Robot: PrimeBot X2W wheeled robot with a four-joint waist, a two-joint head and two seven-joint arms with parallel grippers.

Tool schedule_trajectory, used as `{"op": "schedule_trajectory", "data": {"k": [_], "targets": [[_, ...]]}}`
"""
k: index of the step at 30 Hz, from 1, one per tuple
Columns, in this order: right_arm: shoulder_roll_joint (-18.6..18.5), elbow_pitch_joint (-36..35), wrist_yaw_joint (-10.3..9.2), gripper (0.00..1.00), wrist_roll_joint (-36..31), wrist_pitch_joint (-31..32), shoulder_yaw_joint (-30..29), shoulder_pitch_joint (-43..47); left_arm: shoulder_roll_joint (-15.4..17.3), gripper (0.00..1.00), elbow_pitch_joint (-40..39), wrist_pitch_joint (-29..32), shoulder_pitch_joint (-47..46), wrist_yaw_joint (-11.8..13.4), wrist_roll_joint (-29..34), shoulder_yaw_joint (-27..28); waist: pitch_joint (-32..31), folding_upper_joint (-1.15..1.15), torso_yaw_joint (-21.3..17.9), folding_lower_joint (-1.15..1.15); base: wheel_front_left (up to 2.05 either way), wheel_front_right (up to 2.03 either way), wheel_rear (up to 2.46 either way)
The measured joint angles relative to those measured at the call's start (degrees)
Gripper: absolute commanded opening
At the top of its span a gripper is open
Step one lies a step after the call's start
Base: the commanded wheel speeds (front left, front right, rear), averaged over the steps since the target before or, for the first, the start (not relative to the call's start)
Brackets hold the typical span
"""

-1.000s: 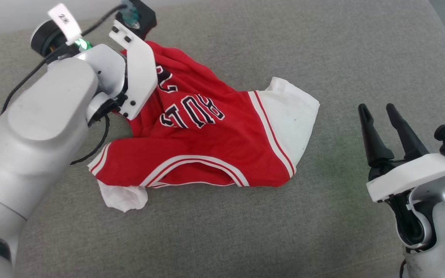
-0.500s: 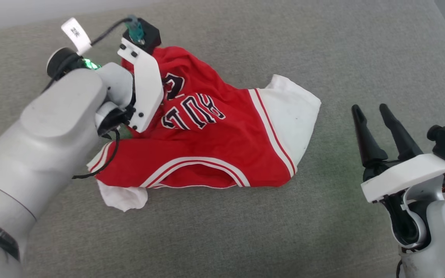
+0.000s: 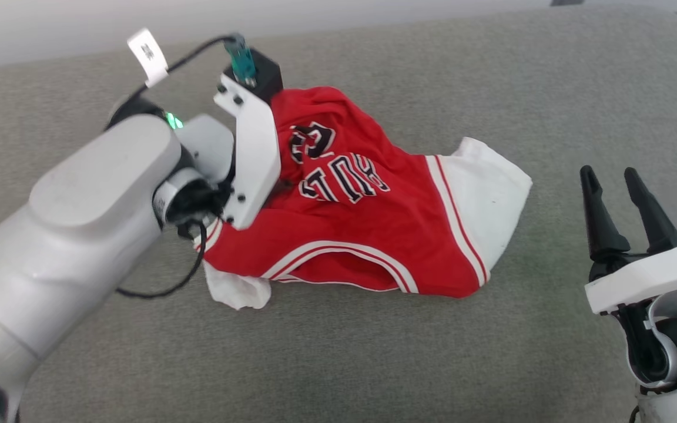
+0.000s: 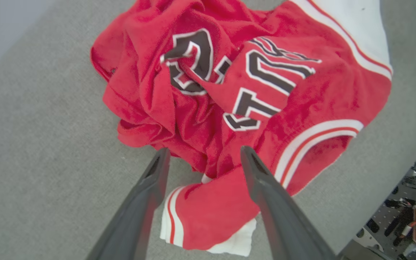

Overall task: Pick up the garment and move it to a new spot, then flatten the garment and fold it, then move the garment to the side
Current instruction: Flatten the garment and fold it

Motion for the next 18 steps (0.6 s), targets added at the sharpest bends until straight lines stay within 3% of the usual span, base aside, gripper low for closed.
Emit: {"op": "schedule_trajectory", "data": {"k": [10,14,18], "targets": [[0.68,-2.05,0.00,1.00,-0.79,1.92,-0.31,0.24,5.79,1.00,-14.62,7.19,5.72,9.17,-4.52,-0.12,-0.06,0.00,1.70,0.00,0.00,0.00,0.00],[0.73,-2.21,0.00,1.00,-0.73,2.21,0.13,0.23,7.51,1.00,-15.13,7.17,7.51,10.92,-4.36,-0.47,0.61,0.00,1.48,0.00,0.00,0.00,0.00],[0.67,-1.99,0.01,1.00,-0.56,2.38,0.58,0.13,7.59,1.00,-12.21,4.56,8.75,10.85,-3.72,-0.59,1.21,0.00,1.20,0.00,0.00,0.00,0.00]]}}
